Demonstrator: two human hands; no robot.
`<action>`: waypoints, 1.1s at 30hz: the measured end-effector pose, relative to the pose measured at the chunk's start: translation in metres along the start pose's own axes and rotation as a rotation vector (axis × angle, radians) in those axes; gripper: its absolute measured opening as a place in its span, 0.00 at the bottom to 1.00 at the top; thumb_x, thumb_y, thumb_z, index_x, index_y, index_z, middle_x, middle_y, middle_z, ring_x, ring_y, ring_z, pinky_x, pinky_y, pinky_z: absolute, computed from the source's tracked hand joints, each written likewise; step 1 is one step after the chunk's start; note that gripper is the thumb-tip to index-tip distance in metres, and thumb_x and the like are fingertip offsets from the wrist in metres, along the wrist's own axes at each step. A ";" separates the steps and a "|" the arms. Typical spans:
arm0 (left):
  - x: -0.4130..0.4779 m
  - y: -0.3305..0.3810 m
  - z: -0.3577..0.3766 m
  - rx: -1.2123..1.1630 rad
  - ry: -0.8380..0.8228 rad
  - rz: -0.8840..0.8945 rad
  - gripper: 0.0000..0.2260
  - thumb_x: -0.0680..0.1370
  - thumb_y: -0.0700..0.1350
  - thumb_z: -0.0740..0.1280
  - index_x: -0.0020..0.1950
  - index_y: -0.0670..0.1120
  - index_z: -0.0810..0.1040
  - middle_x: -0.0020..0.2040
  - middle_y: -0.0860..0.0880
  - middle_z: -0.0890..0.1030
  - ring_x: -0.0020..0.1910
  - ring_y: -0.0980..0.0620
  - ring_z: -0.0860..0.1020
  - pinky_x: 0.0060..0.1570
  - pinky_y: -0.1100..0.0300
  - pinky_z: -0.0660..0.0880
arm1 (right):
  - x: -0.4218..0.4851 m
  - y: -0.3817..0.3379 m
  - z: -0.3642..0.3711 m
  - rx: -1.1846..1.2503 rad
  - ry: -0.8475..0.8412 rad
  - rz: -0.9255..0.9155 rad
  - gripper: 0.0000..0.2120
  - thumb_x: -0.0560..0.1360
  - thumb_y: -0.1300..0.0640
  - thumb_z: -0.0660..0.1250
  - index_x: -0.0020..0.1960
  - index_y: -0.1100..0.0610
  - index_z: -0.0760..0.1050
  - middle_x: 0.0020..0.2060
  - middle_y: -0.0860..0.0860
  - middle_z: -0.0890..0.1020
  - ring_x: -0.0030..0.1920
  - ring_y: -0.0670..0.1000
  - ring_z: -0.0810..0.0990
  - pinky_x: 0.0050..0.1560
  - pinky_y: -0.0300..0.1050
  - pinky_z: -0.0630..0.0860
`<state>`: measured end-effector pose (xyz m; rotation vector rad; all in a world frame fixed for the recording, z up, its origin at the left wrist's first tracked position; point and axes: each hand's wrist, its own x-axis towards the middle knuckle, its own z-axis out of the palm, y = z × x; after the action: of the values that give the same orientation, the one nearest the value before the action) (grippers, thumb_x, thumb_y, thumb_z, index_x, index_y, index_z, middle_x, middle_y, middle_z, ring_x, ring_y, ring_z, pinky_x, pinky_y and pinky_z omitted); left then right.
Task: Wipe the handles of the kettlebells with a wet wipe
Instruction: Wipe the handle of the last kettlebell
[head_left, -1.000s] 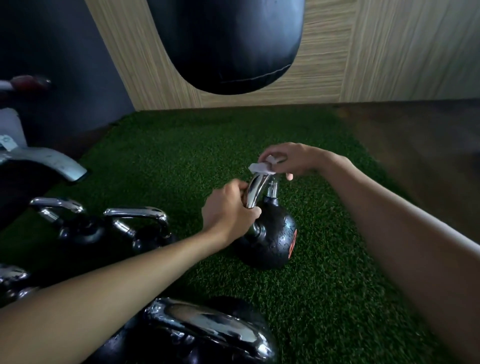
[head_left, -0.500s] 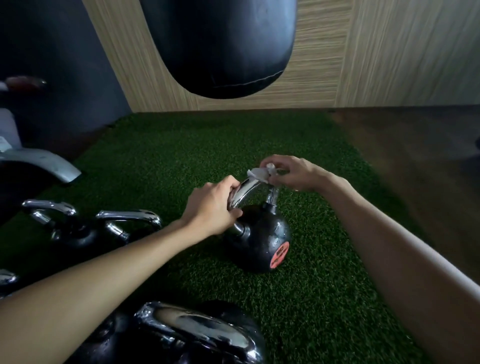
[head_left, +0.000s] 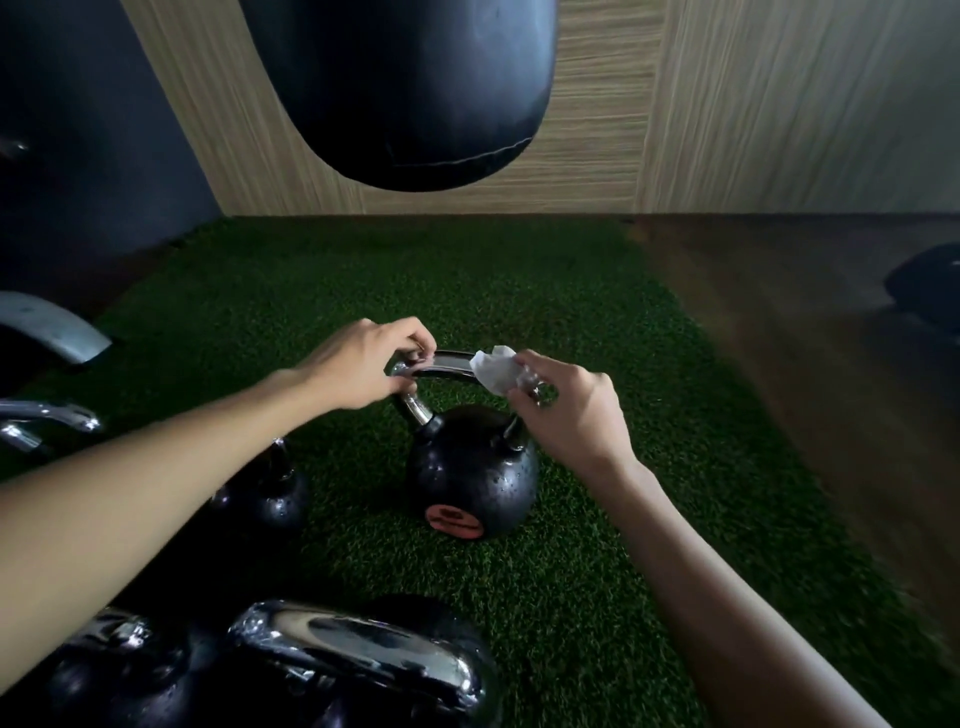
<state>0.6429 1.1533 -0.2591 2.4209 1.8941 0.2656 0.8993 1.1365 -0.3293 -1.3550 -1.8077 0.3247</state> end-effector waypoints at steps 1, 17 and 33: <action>0.000 0.001 0.002 0.010 0.015 0.001 0.20 0.75 0.45 0.77 0.64 0.55 0.76 0.66 0.52 0.82 0.33 0.67 0.74 0.31 0.74 0.63 | -0.002 -0.001 0.000 -0.010 0.005 -0.004 0.22 0.73 0.50 0.73 0.67 0.44 0.79 0.51 0.47 0.88 0.42 0.50 0.87 0.44 0.49 0.84; -0.016 0.007 0.018 -0.003 0.128 -0.032 0.15 0.78 0.43 0.73 0.63 0.52 0.75 0.48 0.51 0.85 0.30 0.63 0.73 0.25 0.69 0.62 | -0.006 -0.020 0.001 -0.021 -0.026 0.071 0.21 0.76 0.57 0.70 0.67 0.44 0.78 0.50 0.49 0.87 0.40 0.56 0.84 0.43 0.52 0.83; -0.059 0.025 0.011 -0.224 0.300 0.026 0.12 0.76 0.56 0.71 0.57 0.55 0.76 0.52 0.59 0.83 0.45 0.59 0.81 0.35 0.63 0.75 | -0.051 -0.040 -0.032 -0.150 -0.009 0.329 0.14 0.74 0.50 0.75 0.60 0.43 0.84 0.53 0.47 0.87 0.50 0.52 0.86 0.51 0.45 0.80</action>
<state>0.6550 1.0907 -0.2725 2.3618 1.8200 0.8369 0.8998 1.0673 -0.3072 -1.7632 -1.6394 0.3739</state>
